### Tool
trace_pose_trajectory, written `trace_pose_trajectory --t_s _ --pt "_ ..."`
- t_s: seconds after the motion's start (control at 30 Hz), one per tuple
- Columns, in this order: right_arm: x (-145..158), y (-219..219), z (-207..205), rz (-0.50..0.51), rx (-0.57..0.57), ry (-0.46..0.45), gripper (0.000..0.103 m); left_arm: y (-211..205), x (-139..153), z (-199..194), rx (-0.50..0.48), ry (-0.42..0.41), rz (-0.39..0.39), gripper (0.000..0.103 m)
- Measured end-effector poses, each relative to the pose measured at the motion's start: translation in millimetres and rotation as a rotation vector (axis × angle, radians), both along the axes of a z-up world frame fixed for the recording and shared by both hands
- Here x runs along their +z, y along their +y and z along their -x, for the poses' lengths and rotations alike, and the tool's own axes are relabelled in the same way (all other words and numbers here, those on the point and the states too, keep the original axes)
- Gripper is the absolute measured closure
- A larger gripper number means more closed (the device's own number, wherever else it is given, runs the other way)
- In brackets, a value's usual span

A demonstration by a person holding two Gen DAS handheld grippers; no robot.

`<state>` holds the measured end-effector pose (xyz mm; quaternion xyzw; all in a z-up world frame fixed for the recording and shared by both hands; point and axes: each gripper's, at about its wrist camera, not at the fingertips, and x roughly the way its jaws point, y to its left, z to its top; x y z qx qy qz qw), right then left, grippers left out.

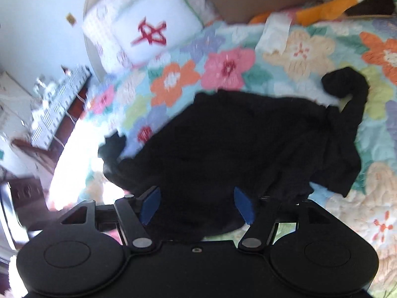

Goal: Fold clothes

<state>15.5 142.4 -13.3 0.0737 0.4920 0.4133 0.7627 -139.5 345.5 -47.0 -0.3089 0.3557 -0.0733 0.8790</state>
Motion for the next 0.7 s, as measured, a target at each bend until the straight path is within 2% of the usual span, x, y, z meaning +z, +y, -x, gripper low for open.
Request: trace_pose_trajectory --t_s 0.07,0.13,0.2,0.27,0.37,0.4,0.43,0.47,0.5,0.57,0.63,0.7 --pt "20.2 -12.7 7.0 -0.01 -0.002 -0.018 0.032 -8.0 14.7 12.8 -0.036 -0.027 0.025 0.091" --pt "38.3 -19.2 19.8 0.032 0.025 -0.049 0.031 -15.4 30.1 24.9 -0.075 -0.065 0.06 0.091" --pt "47.5 -23.0 34.7 0.084 0.053 -0.028 0.027 -24.6 41.4 32.8 -0.113 -0.063 0.074 0.091" --pt "46.0 -27.3 49.1 0.138 0.075 0.049 0.025 -40.3 43.2 34.8 -0.162 0.019 0.014 0.089" --pt "29.0 -32.0 67.9 0.209 0.112 0.169 0.026 -59.9 19.3 28.0 -0.216 0.264 -0.142 0.083" --pt "22.3 -33.4 71.0 0.233 0.116 0.182 0.026 -62.1 10.2 27.4 -0.21 0.316 -0.181 0.08" --pt "16.0 -34.4 72.3 0.257 0.115 0.184 0.026 -59.9 4.7 29.4 -0.196 0.334 -0.183 0.078" --pt "10.5 -35.8 70.9 0.274 0.106 0.183 0.026 -56.8 0.0 32.0 -0.179 0.345 -0.177 0.069" --pt "5.8 -37.6 66.9 0.285 0.088 0.179 0.026 -50.9 -1.6 35.7 -0.156 0.341 -0.148 0.055" --pt "-4.1 -42.5 51.7 0.275 0.037 0.216 0.025 -37.7 -2.3 43.2 -0.1 0.326 -0.09 0.045" --pt "-16.1 -46.3 32.1 0.246 -0.003 0.282 0.025 -26.8 -1.9 47.2 -0.014 0.349 -0.082 0.043" --pt "-30.2 -44.2 14.9 0.265 -0.017 0.312 0.025 -17.9 -3.7 49.1 0.064 0.391 -0.1 0.038"
